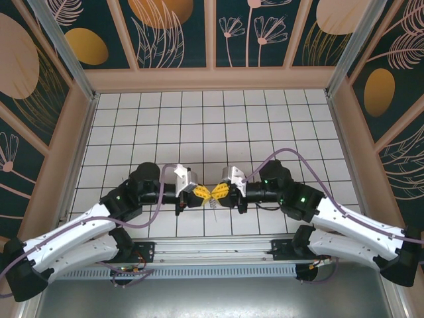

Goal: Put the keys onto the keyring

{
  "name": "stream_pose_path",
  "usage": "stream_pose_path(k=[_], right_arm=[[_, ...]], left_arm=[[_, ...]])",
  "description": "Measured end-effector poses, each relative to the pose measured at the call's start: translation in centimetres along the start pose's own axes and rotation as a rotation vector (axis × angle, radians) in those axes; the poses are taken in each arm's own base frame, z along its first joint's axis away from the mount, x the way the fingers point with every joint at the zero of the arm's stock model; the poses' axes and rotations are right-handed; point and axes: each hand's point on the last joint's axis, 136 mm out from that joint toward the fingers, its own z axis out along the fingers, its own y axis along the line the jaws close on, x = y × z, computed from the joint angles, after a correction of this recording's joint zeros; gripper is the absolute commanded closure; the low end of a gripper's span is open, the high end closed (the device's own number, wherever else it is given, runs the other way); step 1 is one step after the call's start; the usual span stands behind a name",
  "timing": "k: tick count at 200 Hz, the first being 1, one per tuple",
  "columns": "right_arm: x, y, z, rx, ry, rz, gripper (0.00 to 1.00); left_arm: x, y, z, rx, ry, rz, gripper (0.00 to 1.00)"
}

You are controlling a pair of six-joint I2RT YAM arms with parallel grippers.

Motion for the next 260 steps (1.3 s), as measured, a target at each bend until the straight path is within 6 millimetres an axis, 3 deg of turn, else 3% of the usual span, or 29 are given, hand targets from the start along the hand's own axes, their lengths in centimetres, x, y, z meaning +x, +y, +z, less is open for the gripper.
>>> stream_pose_path(k=[78, 90, 103, 162, 175, 199, 227, 260], right_arm=[[-1.1, 1.3, -0.3, -0.055, -0.089, -0.004, 0.83], [-1.2, 1.4, -0.3, -0.058, -0.091, -0.004, 0.86], [-1.3, 1.4, -0.4, -0.059, -0.100, -0.006, 1.00], [-0.9, 1.3, -0.5, -0.047, -0.090, -0.007, 1.00], [-0.7, 1.0, -0.5, -0.029, -0.081, -0.011, 1.00], [-0.2, 0.4, -0.3, 0.002, -0.042, -0.013, 1.00], [1.0, -0.3, 0.1, 0.029, 0.035, -0.009, 1.00], [2.9, -0.8, 1.1, 0.058, 0.145, -0.015, 1.00]], left_arm=[[-1.4, -1.4, -0.5, 0.071, -0.127, 0.019, 1.00], [-1.5, -1.5, -0.5, 0.074, -0.132, 0.018, 1.00], [-1.5, -1.5, -0.5, 0.075, -0.136, 0.019, 1.00], [-1.5, -1.4, -0.3, 0.072, -0.051, 0.012, 1.00], [-1.5, -1.1, -0.1, 0.057, -0.013, 0.009, 0.91], [-1.0, -0.4, 0.1, 0.025, 0.055, 0.000, 0.89], [0.4, 0.4, 0.3, -0.009, 0.123, -0.019, 1.00], [2.3, 1.2, 0.4, -0.047, 0.199, -0.053, 1.00]])
